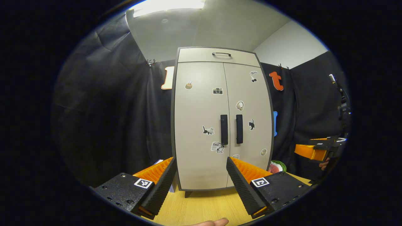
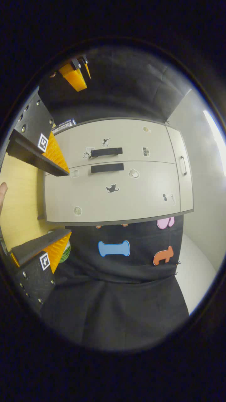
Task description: Open the right door of the double-door shoe cabinet with the right hand, and open the left door with the left hand.
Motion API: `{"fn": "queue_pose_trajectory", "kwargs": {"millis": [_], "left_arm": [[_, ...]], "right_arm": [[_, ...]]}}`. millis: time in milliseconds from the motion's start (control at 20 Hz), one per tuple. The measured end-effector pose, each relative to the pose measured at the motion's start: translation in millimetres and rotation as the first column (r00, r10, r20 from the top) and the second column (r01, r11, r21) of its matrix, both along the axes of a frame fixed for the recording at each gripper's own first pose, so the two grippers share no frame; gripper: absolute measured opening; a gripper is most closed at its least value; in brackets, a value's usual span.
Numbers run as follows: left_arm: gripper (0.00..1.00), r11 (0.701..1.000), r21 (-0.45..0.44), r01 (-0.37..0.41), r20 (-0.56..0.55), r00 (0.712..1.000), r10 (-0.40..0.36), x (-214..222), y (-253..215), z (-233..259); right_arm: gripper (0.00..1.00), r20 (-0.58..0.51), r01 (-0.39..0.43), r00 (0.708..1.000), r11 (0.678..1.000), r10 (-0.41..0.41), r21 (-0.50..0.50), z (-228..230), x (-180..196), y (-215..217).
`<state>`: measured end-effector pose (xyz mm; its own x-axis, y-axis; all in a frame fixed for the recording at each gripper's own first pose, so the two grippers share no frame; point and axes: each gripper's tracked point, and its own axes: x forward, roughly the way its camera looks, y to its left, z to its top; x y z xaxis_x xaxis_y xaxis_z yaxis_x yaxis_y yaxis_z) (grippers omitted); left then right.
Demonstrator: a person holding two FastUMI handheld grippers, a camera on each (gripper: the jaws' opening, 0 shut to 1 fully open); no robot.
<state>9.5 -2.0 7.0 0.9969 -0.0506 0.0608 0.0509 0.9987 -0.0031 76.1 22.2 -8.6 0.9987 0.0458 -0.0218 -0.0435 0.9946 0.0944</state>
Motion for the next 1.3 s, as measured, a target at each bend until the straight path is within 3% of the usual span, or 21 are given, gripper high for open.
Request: {"fn": "queue_pose_trajectory", "kwargs": {"millis": [350,700,1000,1250,1300], "left_arm": [[0.99,1.000,0.012,0.008,0.001,1.000,-0.008,15,10,-11],[0.99,0.999,0.017,0.031,-0.004,1.000,-0.031,14,22,-25],[0.99,0.999,-0.019,0.036,0.001,0.999,-0.036,12,47,-34],[0.99,1.000,-0.018,0.008,-0.021,1.000,-0.009,17,71,-44],[0.98,1.000,-0.021,0.003,-0.026,1.000,-0.004,18,75,-46]], "right_arm": [[1.00,0.012,-0.049,0.999,0.999,0.049,0.019,25,85,39],[1.00,0.033,-0.112,0.993,0.994,0.112,0.012,51,144,98],[1.00,0.046,-0.072,0.996,0.994,0.076,-0.087,64,191,137],[1.00,0.020,-0.058,0.998,0.995,0.060,-0.084,60,223,154],[0.96,0.016,-0.041,0.999,0.996,0.042,-0.083,57,231,153]]}}
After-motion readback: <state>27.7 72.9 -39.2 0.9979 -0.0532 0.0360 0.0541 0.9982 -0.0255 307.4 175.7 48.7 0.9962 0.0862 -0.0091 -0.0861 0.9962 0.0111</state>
